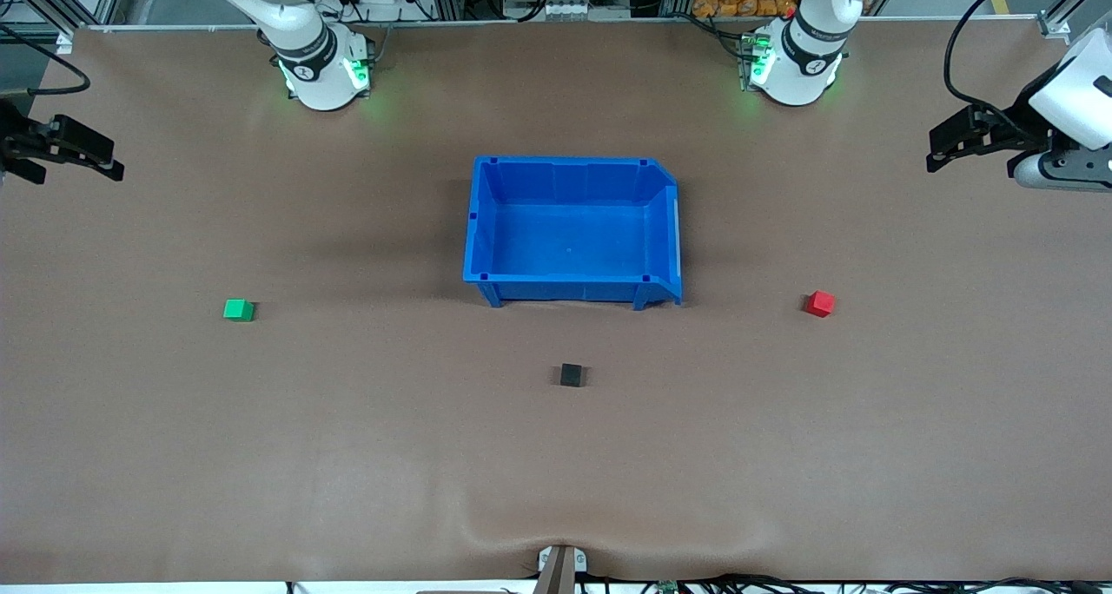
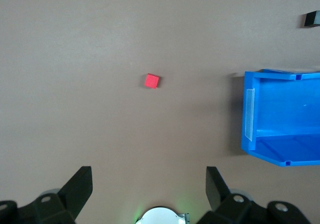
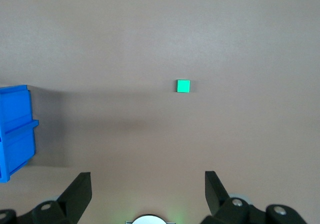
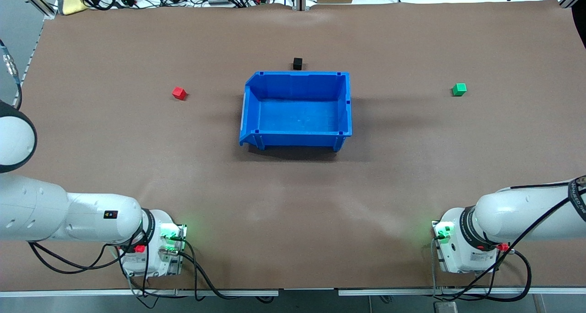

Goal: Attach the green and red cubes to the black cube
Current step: 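Move the left gripper toward the red cube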

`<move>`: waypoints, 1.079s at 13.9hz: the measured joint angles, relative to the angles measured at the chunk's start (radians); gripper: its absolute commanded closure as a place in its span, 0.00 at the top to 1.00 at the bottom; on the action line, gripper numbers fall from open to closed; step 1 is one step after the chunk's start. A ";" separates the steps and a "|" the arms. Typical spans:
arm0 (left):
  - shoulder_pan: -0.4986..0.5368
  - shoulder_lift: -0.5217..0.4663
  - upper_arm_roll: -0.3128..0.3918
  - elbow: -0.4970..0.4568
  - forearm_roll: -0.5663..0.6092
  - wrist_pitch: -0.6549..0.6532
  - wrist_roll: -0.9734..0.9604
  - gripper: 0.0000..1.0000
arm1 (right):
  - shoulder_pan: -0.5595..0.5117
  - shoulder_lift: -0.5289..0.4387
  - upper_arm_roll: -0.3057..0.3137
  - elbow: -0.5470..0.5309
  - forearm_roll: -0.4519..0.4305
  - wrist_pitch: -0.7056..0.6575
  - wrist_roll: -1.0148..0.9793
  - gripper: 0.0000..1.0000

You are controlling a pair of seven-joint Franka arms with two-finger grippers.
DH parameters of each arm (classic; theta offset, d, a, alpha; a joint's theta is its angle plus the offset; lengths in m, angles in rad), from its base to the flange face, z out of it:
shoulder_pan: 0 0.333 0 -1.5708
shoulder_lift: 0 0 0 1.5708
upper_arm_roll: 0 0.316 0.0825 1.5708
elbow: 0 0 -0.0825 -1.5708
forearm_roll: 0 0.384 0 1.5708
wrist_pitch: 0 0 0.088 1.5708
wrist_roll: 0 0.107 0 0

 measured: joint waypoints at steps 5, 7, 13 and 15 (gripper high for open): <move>-0.004 0.002 -0.003 0.001 0.000 0.002 0.000 1.00 | 0.000 0.001 0.000 0.000 0.000 0.000 0.000 1.00; -0.006 0.010 -0.004 0.005 0.000 0.006 0.000 1.00 | 0.000 0.001 0.000 0.000 0.001 0.000 0.000 1.00; -0.007 0.047 -0.005 -0.002 0.000 -0.003 0.000 1.00 | 0.000 0.006 0.000 0.000 0.003 0.000 0.000 1.00; -0.007 0.054 -0.008 -0.013 0.000 -0.004 0.000 1.00 | 0.000 0.010 -0.001 0.000 0.003 0.000 0.000 1.00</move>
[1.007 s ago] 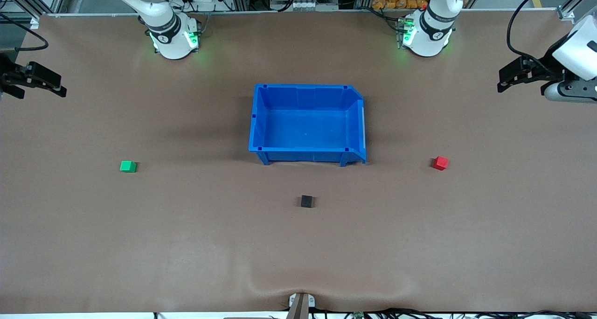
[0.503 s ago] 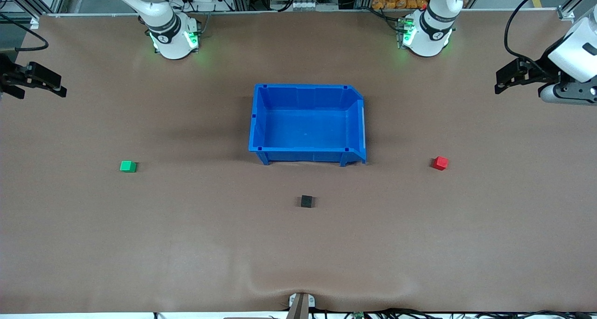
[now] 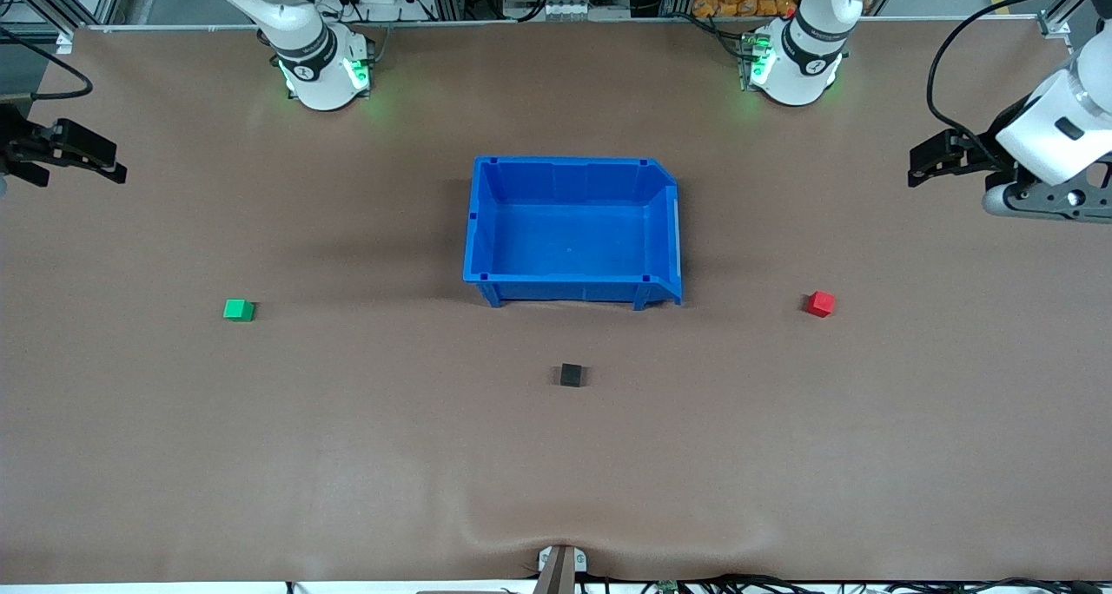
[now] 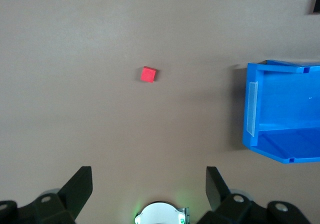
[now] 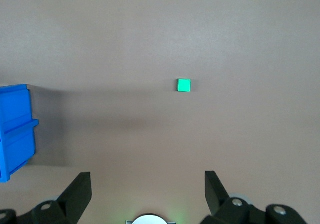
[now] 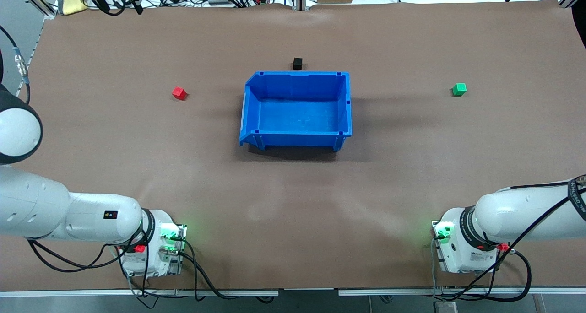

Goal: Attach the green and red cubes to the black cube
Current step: 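Move the left gripper toward the red cube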

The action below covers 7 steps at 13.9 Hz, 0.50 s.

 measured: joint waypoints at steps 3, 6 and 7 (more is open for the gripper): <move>0.000 0.011 -0.003 -0.013 0.000 0.000 0.000 1.00 | 0.000 0.003 0.000 0.000 0.000 0.000 0.000 1.00; 0.000 0.026 -0.004 -0.033 0.000 0.012 0.000 1.00 | -0.003 0.006 -0.001 0.000 -0.001 0.001 0.000 1.00; 0.000 0.028 -0.005 -0.045 0.000 0.024 0.000 1.00 | -0.004 0.010 -0.002 0.000 -0.001 0.001 0.000 1.00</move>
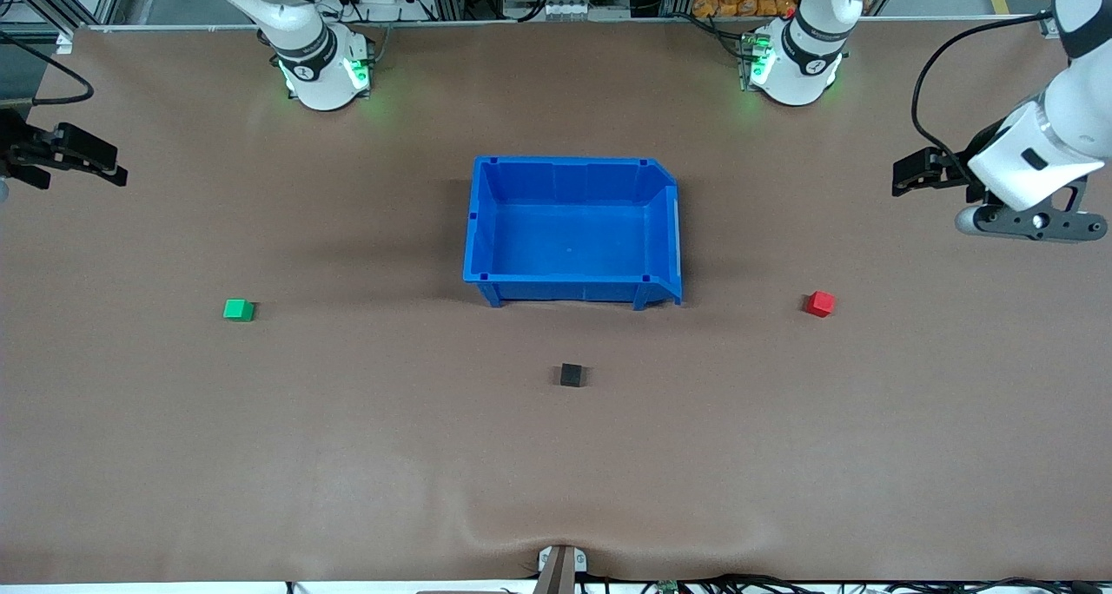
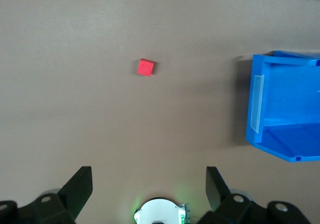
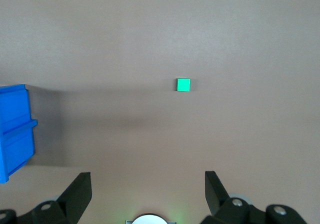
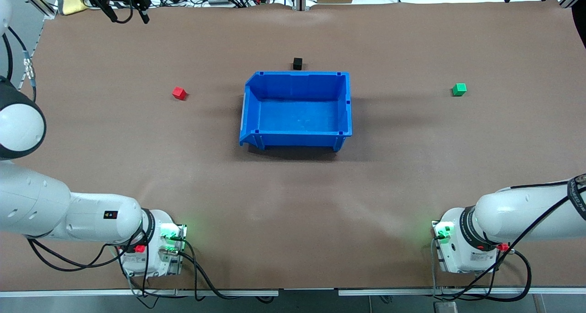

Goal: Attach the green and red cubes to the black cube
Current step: 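Move the left gripper toward the red cube, then lower the left gripper over the red cube while the right gripper reaches the green cube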

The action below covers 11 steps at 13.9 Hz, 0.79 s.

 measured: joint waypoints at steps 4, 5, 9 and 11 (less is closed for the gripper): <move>0.000 0.001 0.000 -0.060 0.000 0.063 0.000 1.00 | -0.004 0.028 -0.002 0.003 0.000 0.051 0.000 1.00; 0.000 0.002 0.000 -0.079 0.000 0.083 0.000 1.00 | -0.005 0.040 -0.003 0.003 0.000 0.064 0.000 1.00; 0.000 0.002 0.000 -0.183 0.000 0.203 0.000 1.00 | -0.005 0.101 -0.006 0.005 0.000 0.080 0.000 1.00; 0.000 0.002 0.000 -0.236 0.000 0.271 0.000 1.00 | -0.005 0.125 -0.007 0.005 0.000 0.082 0.000 1.00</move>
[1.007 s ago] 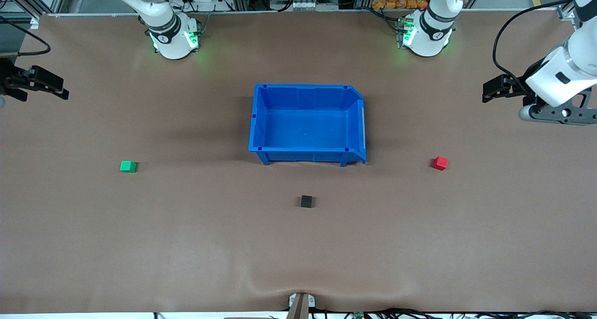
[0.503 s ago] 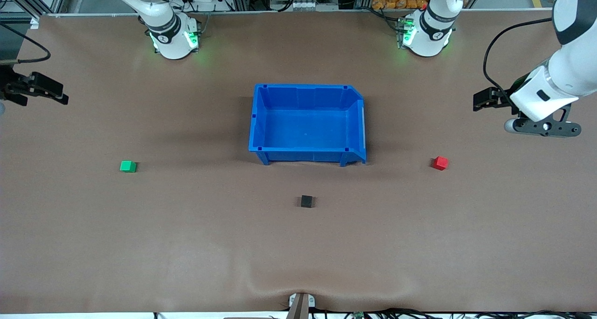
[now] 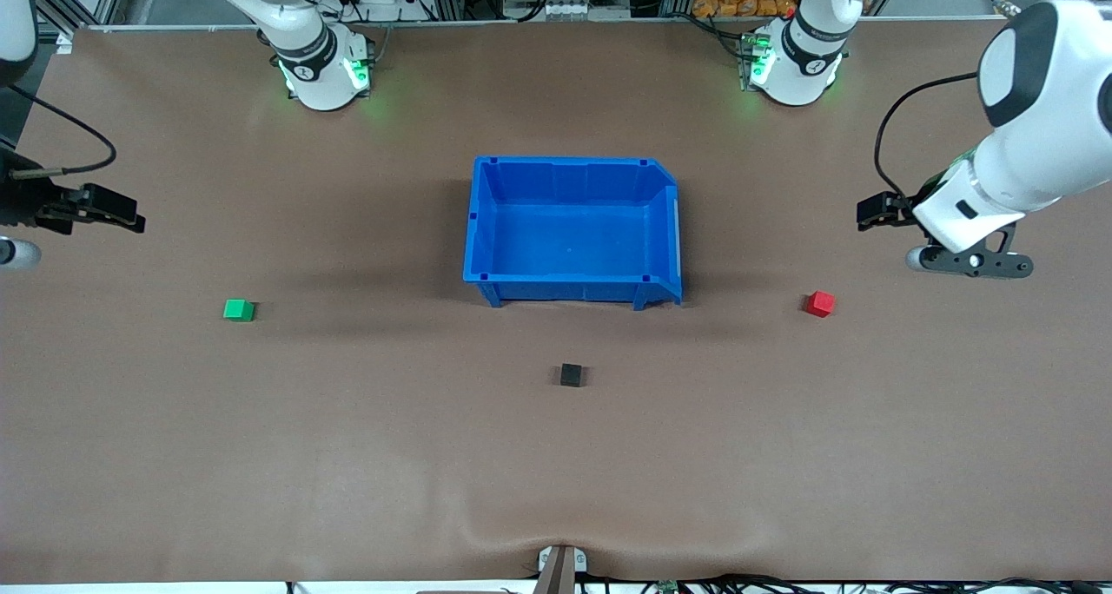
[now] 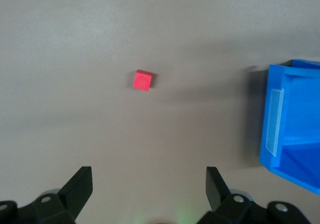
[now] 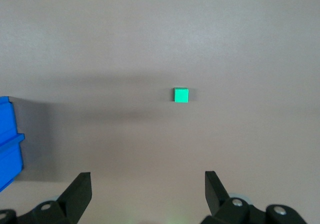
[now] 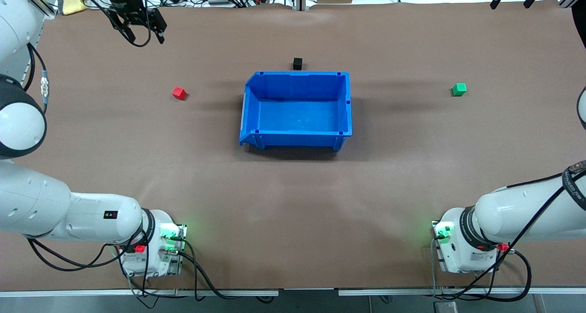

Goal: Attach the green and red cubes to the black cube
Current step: 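Lower the left gripper over the red cube while the right gripper reaches the green cube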

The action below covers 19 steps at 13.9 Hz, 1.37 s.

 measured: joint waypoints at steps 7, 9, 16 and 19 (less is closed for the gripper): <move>0.003 0.054 0.000 -0.224 0.005 0.340 0.000 1.00 | -0.010 0.098 -0.004 0.001 -0.001 0.047 0.000 1.00; 0.004 0.111 0.000 -0.231 0.026 0.394 0.000 1.00 | -0.023 0.131 -0.005 0.000 -0.001 0.061 0.000 1.00; 0.006 0.364 0.000 -0.230 0.199 0.620 0.001 1.00 | -0.035 0.224 -0.004 -0.005 -0.001 0.126 -0.001 1.00; 0.009 0.417 0.000 -0.222 0.273 0.628 0.001 1.00 | -0.035 0.266 -0.004 -0.009 -0.001 0.155 -0.001 1.00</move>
